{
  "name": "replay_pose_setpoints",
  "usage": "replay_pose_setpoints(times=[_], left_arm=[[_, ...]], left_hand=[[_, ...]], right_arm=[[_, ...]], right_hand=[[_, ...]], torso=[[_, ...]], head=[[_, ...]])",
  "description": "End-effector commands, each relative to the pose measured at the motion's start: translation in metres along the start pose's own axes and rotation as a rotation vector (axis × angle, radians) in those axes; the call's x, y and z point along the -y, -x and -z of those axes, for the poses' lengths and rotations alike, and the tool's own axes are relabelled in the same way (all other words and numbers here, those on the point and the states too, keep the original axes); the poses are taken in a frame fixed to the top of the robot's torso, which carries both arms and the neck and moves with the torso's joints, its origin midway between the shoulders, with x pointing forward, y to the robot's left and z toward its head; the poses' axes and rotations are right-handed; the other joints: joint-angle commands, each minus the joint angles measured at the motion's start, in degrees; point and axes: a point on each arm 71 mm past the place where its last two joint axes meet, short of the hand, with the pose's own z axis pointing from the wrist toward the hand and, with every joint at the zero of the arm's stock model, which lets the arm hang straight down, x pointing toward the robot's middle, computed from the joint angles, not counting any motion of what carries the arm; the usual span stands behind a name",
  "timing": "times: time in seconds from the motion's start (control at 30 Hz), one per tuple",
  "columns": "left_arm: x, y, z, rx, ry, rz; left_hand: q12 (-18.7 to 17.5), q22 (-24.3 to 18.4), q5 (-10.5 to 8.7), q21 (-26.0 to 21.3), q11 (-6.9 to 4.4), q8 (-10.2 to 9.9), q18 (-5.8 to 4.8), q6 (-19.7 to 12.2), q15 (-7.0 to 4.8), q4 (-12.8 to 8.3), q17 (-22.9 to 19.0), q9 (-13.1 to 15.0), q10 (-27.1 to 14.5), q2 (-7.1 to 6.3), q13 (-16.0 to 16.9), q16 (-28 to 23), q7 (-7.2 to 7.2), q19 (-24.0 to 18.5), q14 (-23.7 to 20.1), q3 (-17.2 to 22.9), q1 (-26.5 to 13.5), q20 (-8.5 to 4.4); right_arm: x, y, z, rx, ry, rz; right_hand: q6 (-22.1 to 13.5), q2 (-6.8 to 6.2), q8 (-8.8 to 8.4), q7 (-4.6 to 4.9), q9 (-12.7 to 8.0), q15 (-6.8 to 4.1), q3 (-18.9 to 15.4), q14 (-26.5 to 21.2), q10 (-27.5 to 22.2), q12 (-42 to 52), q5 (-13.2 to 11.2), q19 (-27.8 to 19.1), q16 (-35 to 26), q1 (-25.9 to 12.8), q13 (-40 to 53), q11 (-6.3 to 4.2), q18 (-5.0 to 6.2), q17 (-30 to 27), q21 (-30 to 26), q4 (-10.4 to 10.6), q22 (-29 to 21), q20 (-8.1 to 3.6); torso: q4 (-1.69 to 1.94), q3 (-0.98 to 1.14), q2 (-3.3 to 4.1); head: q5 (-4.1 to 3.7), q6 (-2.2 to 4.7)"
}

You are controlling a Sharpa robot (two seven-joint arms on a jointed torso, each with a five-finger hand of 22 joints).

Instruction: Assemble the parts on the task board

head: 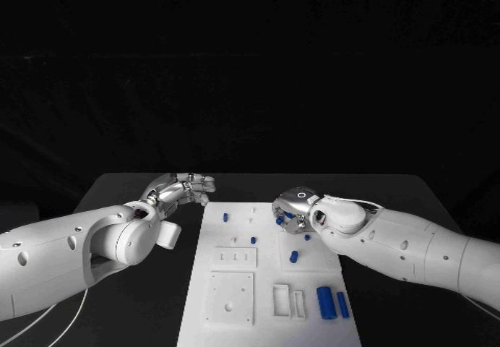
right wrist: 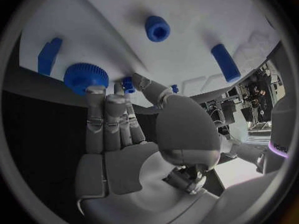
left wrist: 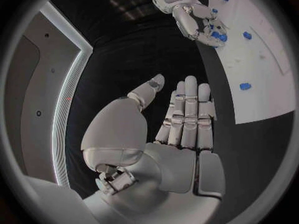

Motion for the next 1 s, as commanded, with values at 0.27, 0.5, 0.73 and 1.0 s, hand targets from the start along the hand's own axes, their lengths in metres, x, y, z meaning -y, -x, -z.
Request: replay_pose_setpoints(times=[0.27,0.5,0.73,1.0], left_arm=[[0.002,-0.002,-0.002,-0.017,-0.009,0.001],[0.002,-0.002,-0.002,-0.016,-0.008,0.001],[0.002,-0.002,-0.002,-0.015,-0.008,0.0],[0.002,-0.001,-0.003,-0.011,-0.009,-0.002]], left_hand=[[-0.32,1.02,-0.13,0.26,0.01,-0.3,0.67,0.25,0.07,0.21,-0.06,-0.08,-0.48,-0.05,-0.08,-0.38,0.13,-0.46,-0.45,0.2,-0.71,0.08],[-0.35,1.02,-0.1,0.27,0.01,-0.3,0.69,0.24,0.07,0.18,-0.05,-0.09,-0.49,-0.03,-0.08,-0.38,0.13,-0.47,-0.45,0.24,-0.66,0.07],[-0.38,1.02,-0.04,0.3,0.01,-0.3,0.72,0.24,0.07,0.11,-0.05,-0.1,-0.48,-0.02,-0.07,-0.38,0.13,-0.48,-0.44,0.31,-0.56,0.07],[-0.4,1.02,-0.01,0.32,0.01,-0.29,0.72,0.24,0.07,0.1,-0.04,-0.1,-0.47,0.01,-0.07,-0.38,0.13,-0.48,-0.44,0.33,-0.55,0.08]], right_arm=[[-0.003,-0.003,0.0,-0.025,-0.002,0.014],[-0.005,0.0,0.0,0.008,-0.024,0.009],[-0.007,0.006,0.001,0.067,-0.048,0.015],[-0.014,0.02,0.002,0.18,-0.064,0.046]], right_hand=[[1.93,0.71,0.96,-0.64,0.5,-0.55,3.15,-0.88,2.5,0.71,-1.34,0.21,0.97,-0.85,0.89,-0.69,3.94,-0.95,0.88,2.22,1.07,-0.03],[3.3,1.45,1.8,-1.27,1.02,-1.13,4.79,-0.89,4.03,1.17,-1.35,0.27,1.58,-0.7,1.51,-1.28,3.94,-1.2,1.49,2.94,1.17,-0.39],[3.9,1.35,2.17,-1.54,1.27,-1.46,5.55,-0.99,4.74,1.29,-1.35,0.21,1.94,-0.52,1.82,-1.61,3.94,-1.35,2.09,2.65,1.24,-0.76],[4.31,0.64,2.38,-1.73,1.45,-1.62,6.37,-1.0,5.13,1.19,-1.35,0.22,2.31,-0.49,2.05,-1.76,3.94,-1.56,2.73,2.84,1.22,-1.08]], torso=[[-0.09,0.03,0.36],[-0.05,0.04,0.5],[-0.08,0.01,0.57],[0.41,-0.19,0.75]], head=[[0.01,0.16],[-0.03,0.3],[0.02,0.64],[-0.56,1.55]])
